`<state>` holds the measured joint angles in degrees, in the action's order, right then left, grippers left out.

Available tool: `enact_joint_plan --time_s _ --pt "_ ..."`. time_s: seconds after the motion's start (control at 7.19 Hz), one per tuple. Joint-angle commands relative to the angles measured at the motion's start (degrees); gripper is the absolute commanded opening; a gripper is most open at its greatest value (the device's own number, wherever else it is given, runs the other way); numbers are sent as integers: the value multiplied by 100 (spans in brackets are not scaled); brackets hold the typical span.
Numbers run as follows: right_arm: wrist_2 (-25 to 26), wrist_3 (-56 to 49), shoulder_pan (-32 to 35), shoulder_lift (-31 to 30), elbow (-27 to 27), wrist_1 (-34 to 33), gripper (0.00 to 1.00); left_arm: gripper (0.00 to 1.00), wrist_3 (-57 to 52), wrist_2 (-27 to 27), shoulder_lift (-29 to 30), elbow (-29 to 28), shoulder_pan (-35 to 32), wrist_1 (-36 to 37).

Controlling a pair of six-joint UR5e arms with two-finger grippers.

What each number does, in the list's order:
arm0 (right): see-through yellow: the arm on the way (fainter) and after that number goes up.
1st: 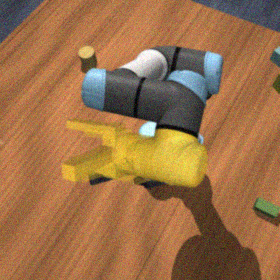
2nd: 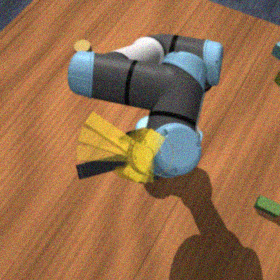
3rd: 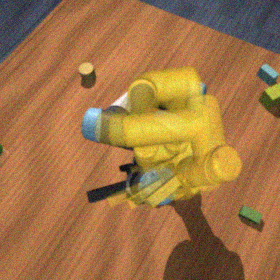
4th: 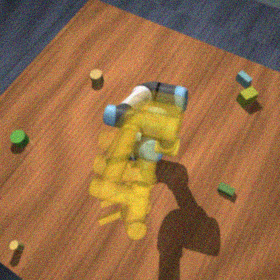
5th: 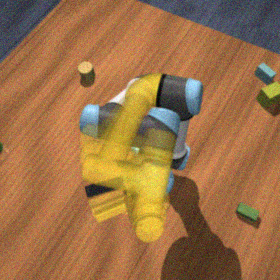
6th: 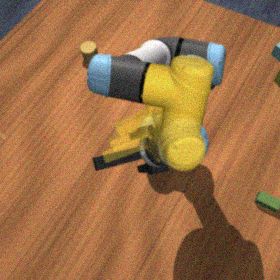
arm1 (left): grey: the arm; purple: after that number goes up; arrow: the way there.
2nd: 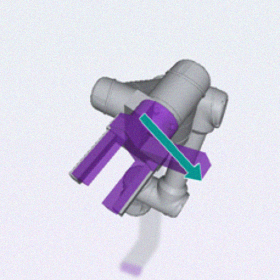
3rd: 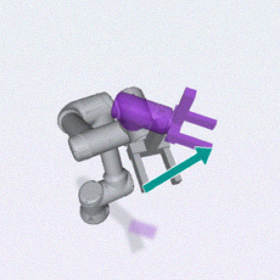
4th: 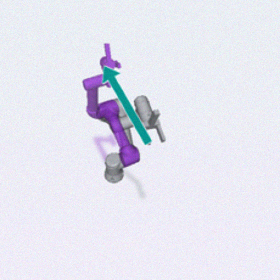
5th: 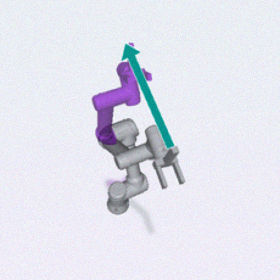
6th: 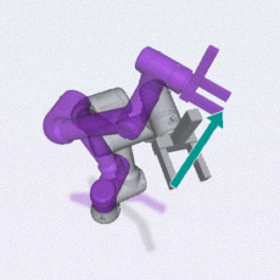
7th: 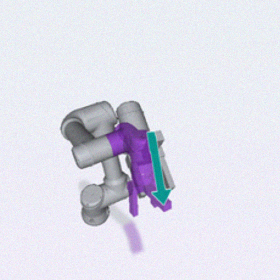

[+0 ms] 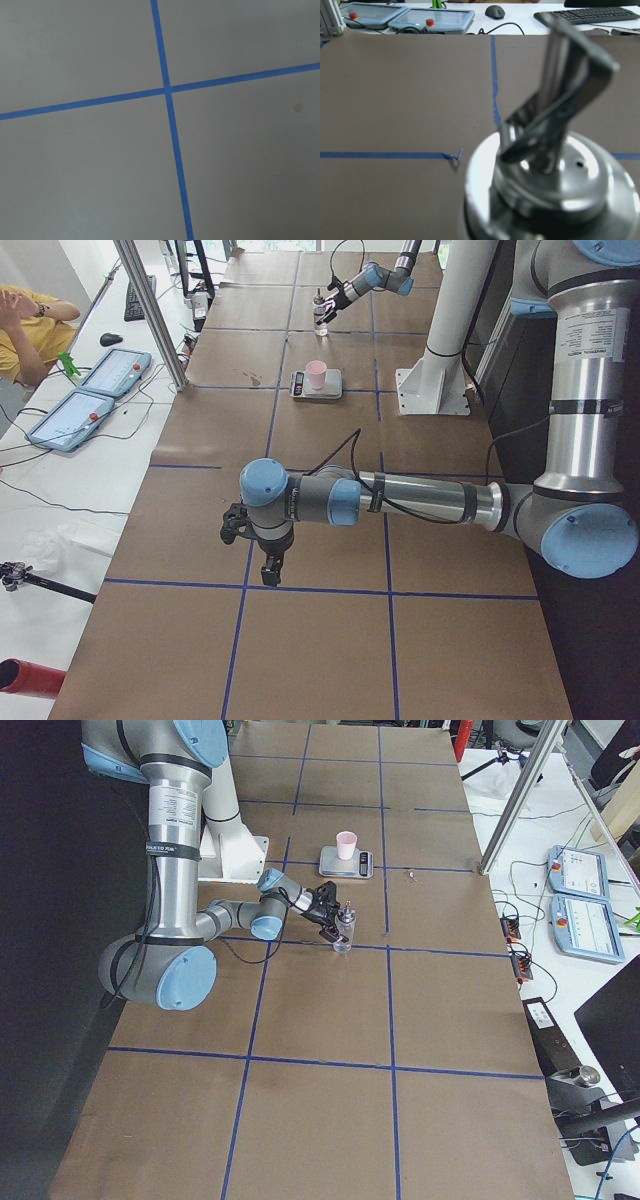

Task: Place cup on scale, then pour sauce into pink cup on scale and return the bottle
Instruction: 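Grasp the sauce bottle with the right gripper and lift it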

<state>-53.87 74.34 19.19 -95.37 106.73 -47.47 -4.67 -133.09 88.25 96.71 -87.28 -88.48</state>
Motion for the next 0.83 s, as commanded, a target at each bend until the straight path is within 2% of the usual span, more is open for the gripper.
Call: enact_joint_plan --time_s 0.0,0.14,0.28,0.7 --pt "139 1 6 1 -3 1 86 100 1 -6 8 -3 0 -2" --pt "218 2 6 -25 6 1 31 100 1 -6 8 -3 0 -2" --pt "332 28 14 -43 23 10 0 100 1 -6 8 -3 0 -2" --pt "482 -68 6 35 67 115 0 100 10 -6 0 -3 0 6"
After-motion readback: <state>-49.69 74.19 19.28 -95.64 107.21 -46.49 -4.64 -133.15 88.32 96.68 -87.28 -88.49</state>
